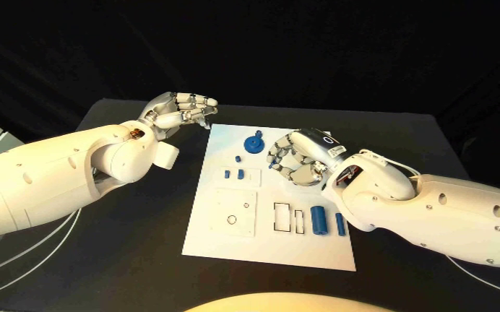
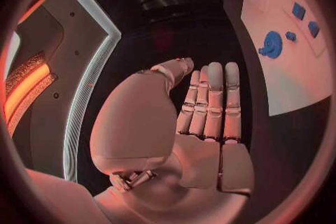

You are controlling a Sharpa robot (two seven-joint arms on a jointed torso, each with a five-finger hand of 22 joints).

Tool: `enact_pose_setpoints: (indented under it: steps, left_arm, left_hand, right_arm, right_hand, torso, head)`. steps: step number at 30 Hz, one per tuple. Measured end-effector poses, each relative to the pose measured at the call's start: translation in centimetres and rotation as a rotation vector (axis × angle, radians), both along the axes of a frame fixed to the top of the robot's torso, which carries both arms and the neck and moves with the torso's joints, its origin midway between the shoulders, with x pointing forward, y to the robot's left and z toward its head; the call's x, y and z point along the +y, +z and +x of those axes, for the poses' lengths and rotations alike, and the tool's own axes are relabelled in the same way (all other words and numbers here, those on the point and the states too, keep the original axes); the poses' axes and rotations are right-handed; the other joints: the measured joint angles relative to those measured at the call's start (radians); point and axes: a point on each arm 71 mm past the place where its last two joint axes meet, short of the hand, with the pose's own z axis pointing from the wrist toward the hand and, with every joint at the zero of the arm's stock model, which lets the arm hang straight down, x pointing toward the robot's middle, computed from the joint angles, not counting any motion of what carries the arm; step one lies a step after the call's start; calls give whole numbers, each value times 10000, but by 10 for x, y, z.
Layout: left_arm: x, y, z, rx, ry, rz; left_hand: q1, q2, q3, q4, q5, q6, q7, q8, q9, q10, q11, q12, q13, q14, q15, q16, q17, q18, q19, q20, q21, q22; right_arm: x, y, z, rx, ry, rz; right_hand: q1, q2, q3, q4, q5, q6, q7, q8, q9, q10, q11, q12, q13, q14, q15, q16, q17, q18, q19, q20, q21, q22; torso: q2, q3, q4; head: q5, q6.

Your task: Assemble the parts on the task board

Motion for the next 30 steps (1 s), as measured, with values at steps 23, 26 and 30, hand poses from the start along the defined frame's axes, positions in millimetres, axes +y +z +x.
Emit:
enact_pose_setpoints:
  steps: [23,26,30]
  left_arm:
    - [-15,1,-3,-17,73,-283]
    - [-16,1,-3,-12,81,-292]
    - [-16,1,-3,-1,88,-308]
  left_hand:
    - [0,0,0,1,0,0,0,48,-7,0,0,38,0,0,0,-38,-8,0,0,0,0,0]
    - [0,0,0,1,0,0,0,48,-7,0,0,38,0,0,0,-38,-8,0,0,0,0,0]
    - [0,0,0,1,0,0,0,48,-7,0,0,38,0,0,0,-38,-8,0,0,0,0,0]
  right_arm:
    - [56,-49,-24,1031,1241,-1342]
    - [57,-52,-25,1077,1242,-1465]
    - [58,-53,-26,1082,1211,-1592]
  right_hand:
    - [14,13,-2,1,37,-18,-16,-21,7,0,0,-41,8,-23,-23,39,1,0,0,0,-78,6]
    - [26,24,-3,1,37,-18,-16,-22,2,0,0,-61,4,-24,-23,39,0,0,0,0,-78,6]
    - [27,24,-3,2,36,-19,-16,-40,10,0,0,-63,-1,-24,-23,39,0,0,0,0,-78,5]
  torso:
    - [15,-12,3]
    - [15,-7,-4]
    - [15,0,-7]
  head:
    - [505,-285]
    - [544,-317]
    - [579,-351]
